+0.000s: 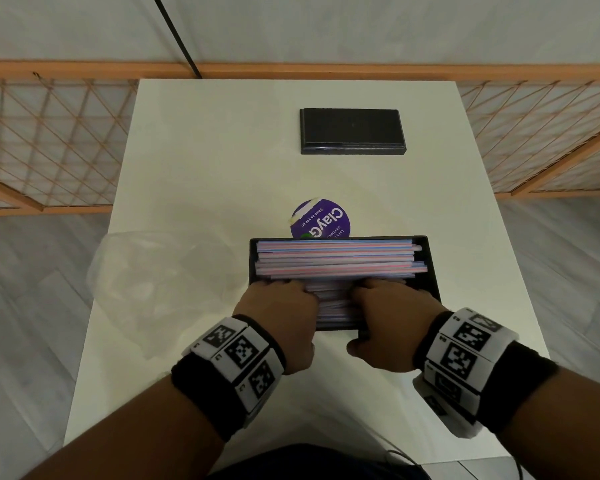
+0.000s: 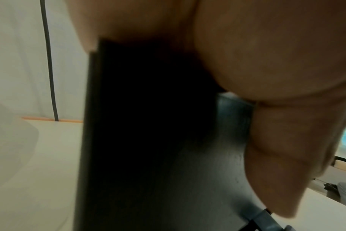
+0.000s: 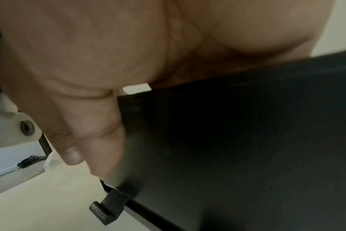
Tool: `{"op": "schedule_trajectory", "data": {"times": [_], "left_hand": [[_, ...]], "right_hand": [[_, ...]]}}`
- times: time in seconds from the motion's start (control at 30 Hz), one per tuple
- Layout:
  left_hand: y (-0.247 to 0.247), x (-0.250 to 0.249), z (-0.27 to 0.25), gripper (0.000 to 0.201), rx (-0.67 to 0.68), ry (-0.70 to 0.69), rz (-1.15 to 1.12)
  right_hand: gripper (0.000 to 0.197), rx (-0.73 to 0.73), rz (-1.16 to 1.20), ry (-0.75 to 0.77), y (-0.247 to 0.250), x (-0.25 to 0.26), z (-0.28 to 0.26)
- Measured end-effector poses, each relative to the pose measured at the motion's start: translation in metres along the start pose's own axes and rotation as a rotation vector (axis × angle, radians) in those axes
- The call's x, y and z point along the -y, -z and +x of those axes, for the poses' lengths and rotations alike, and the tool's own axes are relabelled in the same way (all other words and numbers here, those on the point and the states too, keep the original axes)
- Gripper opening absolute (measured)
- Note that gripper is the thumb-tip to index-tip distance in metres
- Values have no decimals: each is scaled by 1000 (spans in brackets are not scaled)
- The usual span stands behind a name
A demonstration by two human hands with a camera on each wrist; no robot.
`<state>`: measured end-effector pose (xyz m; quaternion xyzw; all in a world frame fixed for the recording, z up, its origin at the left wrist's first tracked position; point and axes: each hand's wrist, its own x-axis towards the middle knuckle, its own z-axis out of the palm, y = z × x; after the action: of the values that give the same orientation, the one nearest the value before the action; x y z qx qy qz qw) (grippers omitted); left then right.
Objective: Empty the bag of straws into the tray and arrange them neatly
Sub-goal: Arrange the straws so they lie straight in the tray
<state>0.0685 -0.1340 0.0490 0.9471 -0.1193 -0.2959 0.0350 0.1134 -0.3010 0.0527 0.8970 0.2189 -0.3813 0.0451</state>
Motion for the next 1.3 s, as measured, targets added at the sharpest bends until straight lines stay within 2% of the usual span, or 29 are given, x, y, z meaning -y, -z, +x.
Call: {"op": "schedule_trajectory", "data": {"times": [0.23, 0.4, 0.5, 0.57, 0.7, 1.03, 1.1, 1.13, 1.2, 1.23, 1.27, 1.3], "left_hand": [[5, 1, -5, 47, -23, -1, -74], [17, 4, -21, 43, -201, -28, -180], [14, 3, -19, 36, -119, -53, -211], [5, 2, -13, 36, -61, -42, -121], [-6, 0, -7, 37, -97, -10, 16], [-8, 2, -7, 33, -137, -32, -10], [-1, 4, -12, 29, -269, -54, -156], [3, 7, -16, 29, -395, -62, -259], [7, 17, -19, 34, -745, -74, -491], [7, 22, -18, 38, -865, -73, -569], [6, 27, -15, 43, -901, -69, -626], [3, 31, -10, 49, -876, -61, -683]], "right_hand": [[55, -13, 3, 5, 7, 1, -5], [43, -108, 3, 31, 19, 0, -26], [37, -41, 14, 44, 17, 0, -25], [41, -4, -24, 41, 12, 2, -19], [54, 5, -45, 26, 2, 3, -9], [52, -15, 10, 40, 0, -2, -9], [50, -50, 16, 51, 2, -5, -15], [48, -84, 10, 57, 5, -6, -20], [46, -154, 16, 75, 7, -8, -29], [45, -170, 34, 89, 7, -7, -33], [44, -164, 51, 106, 5, -5, -35], [43, -143, 64, 123, 3, -2, -36]]}}
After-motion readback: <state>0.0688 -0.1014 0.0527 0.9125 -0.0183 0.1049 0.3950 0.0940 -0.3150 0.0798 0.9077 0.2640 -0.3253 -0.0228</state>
